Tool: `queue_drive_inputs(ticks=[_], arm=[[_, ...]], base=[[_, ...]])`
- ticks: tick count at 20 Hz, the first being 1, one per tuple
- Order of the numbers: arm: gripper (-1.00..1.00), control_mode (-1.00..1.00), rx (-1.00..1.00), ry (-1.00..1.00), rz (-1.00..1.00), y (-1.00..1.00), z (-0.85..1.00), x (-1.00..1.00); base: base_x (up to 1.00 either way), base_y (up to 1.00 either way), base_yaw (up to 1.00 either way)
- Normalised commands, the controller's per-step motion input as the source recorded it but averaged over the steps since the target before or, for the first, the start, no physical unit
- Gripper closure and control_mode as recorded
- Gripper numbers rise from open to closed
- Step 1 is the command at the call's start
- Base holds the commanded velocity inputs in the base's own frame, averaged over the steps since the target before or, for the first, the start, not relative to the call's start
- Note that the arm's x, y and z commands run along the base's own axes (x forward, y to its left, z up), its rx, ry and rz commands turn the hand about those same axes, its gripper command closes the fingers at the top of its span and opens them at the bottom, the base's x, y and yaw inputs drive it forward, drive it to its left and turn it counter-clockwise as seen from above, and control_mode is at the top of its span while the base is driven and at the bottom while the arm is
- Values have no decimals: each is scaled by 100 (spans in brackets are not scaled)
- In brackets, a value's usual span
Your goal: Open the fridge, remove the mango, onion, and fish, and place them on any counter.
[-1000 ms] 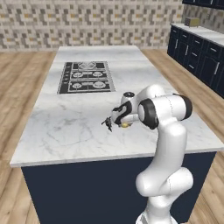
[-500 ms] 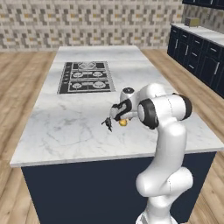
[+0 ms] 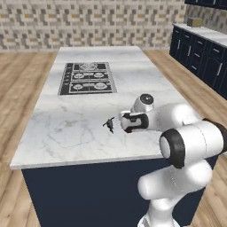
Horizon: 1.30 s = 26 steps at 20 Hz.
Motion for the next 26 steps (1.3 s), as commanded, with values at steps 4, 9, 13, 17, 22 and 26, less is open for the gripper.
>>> queue_drive_inputs(ticks=[4,9,13,17,22,26], arm=[[-100,-100,1,-1,0,-1,100,-100],[-100,-100,0,5,0,-2,100,-100],[-100,-100,0,17,0,-14,77,-100],[-100,-100,0,26,0,-9,21,-100],[-100,-100,0,29,-2,0,2,-66],[-100,100,0,0,0,0,0,0]], base=[[0,0,0],[0,0,0],[0,0,0],[0,0,0],[0,0,0],[-78,-15,-47]])
